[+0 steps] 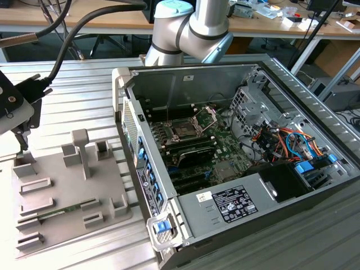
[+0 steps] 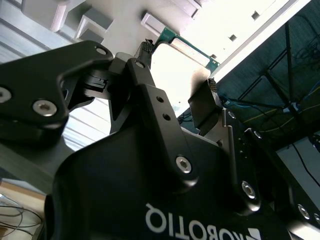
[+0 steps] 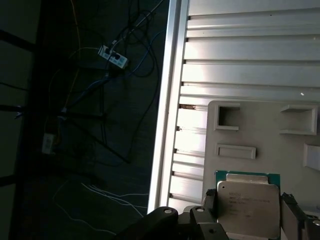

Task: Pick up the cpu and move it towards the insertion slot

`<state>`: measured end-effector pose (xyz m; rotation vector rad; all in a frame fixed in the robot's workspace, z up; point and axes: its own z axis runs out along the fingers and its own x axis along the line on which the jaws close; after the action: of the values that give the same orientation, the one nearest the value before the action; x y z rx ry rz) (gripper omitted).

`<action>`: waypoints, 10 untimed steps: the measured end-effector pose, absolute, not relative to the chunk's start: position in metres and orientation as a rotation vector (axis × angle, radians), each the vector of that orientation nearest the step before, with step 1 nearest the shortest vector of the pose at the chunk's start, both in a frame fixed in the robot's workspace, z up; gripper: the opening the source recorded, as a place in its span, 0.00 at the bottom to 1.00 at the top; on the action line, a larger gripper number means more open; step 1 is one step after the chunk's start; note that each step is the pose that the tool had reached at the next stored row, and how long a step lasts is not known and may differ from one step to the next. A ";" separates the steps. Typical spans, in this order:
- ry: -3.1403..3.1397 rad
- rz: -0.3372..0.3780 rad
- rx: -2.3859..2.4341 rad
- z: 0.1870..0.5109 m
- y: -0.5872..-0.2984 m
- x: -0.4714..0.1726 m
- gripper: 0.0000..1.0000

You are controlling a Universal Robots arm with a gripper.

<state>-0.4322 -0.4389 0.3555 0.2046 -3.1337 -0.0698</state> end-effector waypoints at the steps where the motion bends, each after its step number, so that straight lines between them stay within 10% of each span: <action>1: -3.134 -0.070 0.205 0.356 -0.439 -0.432 0.55; 10: -3.134 -0.070 0.205 0.359 -0.439 -0.432 0.55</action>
<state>-0.4322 -0.4389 0.3589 0.2046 -3.1337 -0.0699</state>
